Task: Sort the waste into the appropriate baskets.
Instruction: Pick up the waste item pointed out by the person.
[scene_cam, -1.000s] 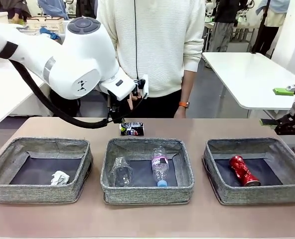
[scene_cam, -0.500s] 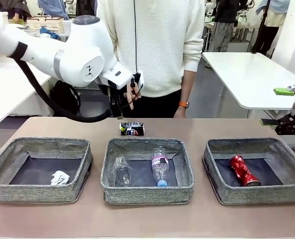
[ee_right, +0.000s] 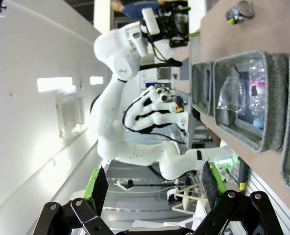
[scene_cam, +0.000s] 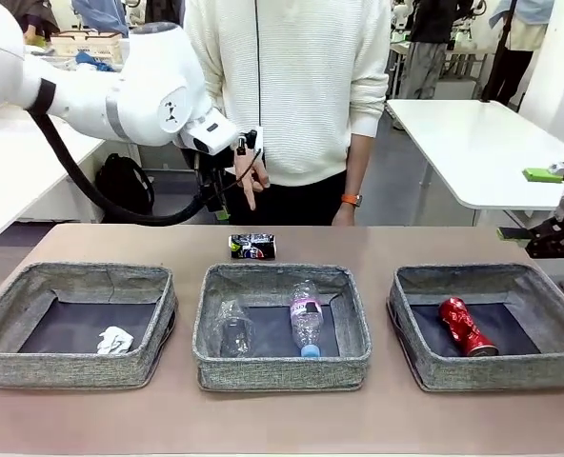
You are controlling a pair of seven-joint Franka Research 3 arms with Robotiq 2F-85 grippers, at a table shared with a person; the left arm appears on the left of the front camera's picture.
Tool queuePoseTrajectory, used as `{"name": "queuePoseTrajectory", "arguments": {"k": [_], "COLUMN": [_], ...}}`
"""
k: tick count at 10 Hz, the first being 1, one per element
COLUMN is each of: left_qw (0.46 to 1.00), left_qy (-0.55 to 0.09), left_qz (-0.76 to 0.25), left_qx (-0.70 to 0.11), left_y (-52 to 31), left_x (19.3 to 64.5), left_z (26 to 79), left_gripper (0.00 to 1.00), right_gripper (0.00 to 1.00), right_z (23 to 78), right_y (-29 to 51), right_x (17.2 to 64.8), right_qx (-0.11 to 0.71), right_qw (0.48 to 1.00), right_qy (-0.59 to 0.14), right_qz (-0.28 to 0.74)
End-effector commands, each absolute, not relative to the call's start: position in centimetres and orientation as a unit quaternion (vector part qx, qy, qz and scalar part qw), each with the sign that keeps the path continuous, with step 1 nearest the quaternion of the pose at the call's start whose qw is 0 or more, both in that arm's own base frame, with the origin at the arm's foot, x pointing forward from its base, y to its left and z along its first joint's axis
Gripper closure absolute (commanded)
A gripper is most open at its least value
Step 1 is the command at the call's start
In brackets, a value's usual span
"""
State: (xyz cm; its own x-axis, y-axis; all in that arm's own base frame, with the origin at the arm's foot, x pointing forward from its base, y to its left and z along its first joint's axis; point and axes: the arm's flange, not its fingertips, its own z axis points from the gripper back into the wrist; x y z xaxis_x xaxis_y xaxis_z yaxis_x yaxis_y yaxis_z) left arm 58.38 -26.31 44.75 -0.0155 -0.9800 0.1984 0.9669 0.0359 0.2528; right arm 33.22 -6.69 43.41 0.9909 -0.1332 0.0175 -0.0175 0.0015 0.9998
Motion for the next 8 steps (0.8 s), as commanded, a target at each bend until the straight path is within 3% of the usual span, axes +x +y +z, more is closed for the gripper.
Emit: {"name": "queuePoseTrajectory", "arguments": {"k": [1, 5, 8], "left_qw": [0.698, 0.705, 0.708], "left_qy": [-0.154, -0.167, -0.134], "left_qz": [-0.699, -0.684, -0.684], "left_qx": [-0.018, -0.079, -0.112], "left_y": [-25.4, -24.4, -24.6], "left_x": [60.3, 63.8, 65.7], "left_z": [44.0, 40.6, 37.1], "left_gripper": [0.00, 0.00, 0.00], "right_gripper": [0.00, 0.00, 0.00], "right_z": [43.7, 43.7, 43.7], "right_y": [-6.7, -6.7, -6.7], "right_x": [33.1, 33.1, 33.1], "right_qx": [0.706, 0.706, 0.706], "right_qw": [0.706, 0.706, 0.706], "right_qy": [-0.050, -0.050, -0.050], "right_qz": [-0.038, -0.038, -0.038]}}
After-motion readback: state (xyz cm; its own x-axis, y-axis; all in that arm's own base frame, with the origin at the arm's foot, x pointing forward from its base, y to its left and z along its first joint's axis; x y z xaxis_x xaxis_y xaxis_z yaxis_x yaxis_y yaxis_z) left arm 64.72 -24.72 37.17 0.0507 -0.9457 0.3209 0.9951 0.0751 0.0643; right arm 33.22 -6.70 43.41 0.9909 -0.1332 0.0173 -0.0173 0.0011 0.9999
